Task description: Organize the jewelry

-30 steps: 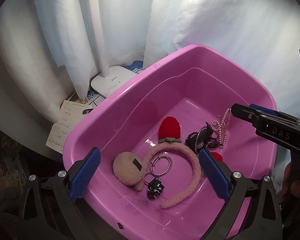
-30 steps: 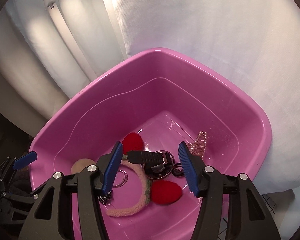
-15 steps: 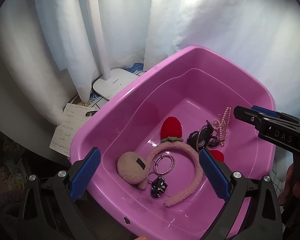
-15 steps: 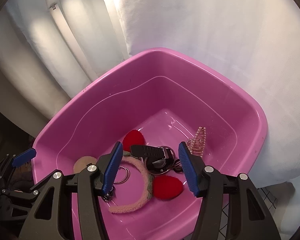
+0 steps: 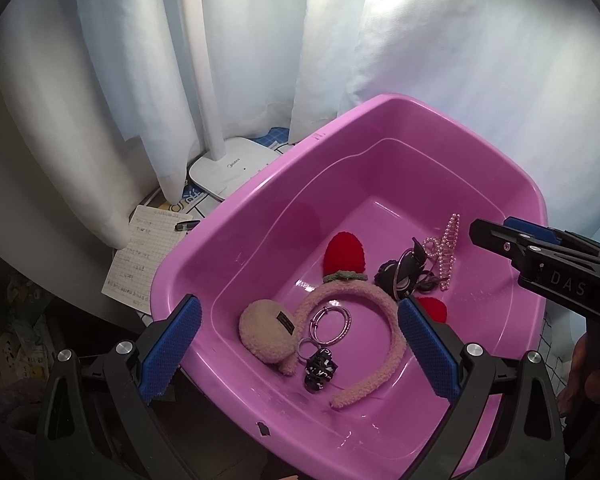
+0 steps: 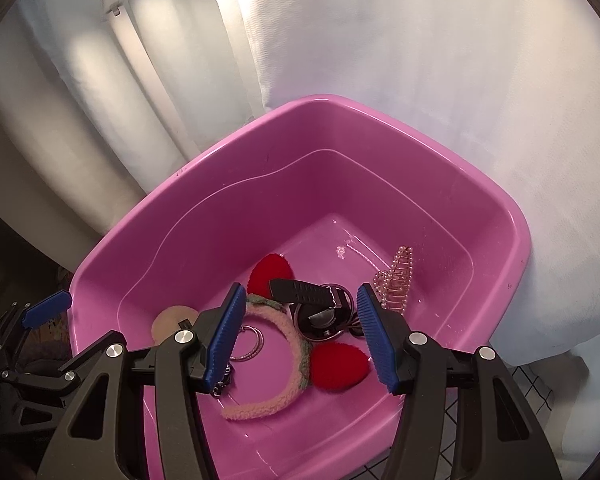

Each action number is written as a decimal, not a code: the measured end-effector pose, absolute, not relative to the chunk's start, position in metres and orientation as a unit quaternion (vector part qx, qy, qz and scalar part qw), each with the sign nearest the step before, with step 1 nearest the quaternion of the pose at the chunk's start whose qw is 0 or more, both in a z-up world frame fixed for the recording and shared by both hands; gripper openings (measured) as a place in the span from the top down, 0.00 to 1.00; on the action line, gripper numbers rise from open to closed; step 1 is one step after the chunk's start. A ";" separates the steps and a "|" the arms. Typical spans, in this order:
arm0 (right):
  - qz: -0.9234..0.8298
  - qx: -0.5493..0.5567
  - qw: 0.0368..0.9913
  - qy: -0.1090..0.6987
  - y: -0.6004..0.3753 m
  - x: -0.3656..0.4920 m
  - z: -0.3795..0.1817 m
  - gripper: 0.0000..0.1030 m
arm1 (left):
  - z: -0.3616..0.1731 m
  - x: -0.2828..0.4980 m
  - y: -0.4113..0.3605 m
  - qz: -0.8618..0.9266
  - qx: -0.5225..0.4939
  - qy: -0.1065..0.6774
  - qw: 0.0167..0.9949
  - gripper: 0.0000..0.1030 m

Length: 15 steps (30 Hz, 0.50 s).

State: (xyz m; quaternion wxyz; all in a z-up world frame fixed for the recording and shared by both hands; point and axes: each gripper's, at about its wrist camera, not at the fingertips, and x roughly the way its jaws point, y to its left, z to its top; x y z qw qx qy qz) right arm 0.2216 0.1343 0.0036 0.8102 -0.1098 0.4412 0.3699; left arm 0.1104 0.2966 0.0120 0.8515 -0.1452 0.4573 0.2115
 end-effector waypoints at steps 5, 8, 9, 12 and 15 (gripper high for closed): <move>0.369 -0.110 0.811 0.440 0.133 0.221 0.005 0.46 | 0.014 0.108 0.296 0.211 -0.142 0.454 0.854 0.06; 0.369 -0.109 0.812 0.440 0.133 0.219 0.006 0.46 | 0.015 0.108 0.295 0.210 -0.141 0.453 0.855 0.06; 0.369 -0.109 0.812 0.440 0.133 0.219 0.006 0.46 | 0.015 0.108 0.295 0.211 -0.141 0.453 0.855 0.06; 0.369 -0.110 0.812 0.439 0.132 0.218 0.007 0.46 | 0.015 0.107 0.294 0.211 -0.141 0.452 0.855 0.06; 0.368 -0.109 0.812 0.439 0.132 0.218 0.007 0.46 | 0.016 0.106 0.294 0.209 -0.142 0.450 0.857 0.06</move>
